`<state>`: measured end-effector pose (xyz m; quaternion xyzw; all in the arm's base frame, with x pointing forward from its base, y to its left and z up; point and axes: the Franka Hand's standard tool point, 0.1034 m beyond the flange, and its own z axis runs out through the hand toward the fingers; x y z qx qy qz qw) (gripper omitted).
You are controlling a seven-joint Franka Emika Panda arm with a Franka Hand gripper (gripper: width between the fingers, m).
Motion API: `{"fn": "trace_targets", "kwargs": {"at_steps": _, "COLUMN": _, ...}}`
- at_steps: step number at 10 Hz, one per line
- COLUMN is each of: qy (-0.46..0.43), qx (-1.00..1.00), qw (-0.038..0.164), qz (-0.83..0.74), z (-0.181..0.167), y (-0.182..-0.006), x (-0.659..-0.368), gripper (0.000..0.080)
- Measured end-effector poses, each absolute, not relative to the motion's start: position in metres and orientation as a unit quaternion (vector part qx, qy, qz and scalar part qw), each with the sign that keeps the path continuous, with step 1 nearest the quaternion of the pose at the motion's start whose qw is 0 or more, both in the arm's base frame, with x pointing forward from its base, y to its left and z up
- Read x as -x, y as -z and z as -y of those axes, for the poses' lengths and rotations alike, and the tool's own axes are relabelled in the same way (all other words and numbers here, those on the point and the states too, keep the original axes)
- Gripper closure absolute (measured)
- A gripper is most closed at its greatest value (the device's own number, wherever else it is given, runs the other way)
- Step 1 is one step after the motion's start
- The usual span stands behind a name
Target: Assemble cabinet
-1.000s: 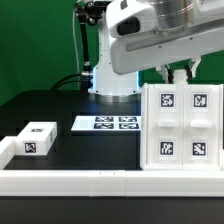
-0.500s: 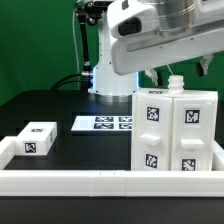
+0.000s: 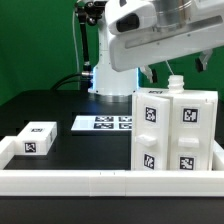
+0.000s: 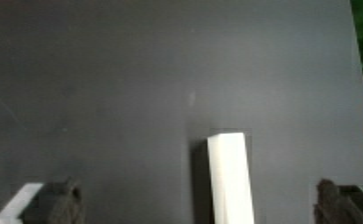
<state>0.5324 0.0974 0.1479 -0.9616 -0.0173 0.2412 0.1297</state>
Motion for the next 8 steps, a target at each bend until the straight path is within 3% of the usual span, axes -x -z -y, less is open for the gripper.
{"fn": "trace_targets", "kwargs": {"at_steps": 8, "qy": -0.241, "qx": 0.961, "qw": 0.130, "qz": 0.026, "z": -0.0965, "y": -0.1471, "x": -0.5249, "gripper": 0.0151}}
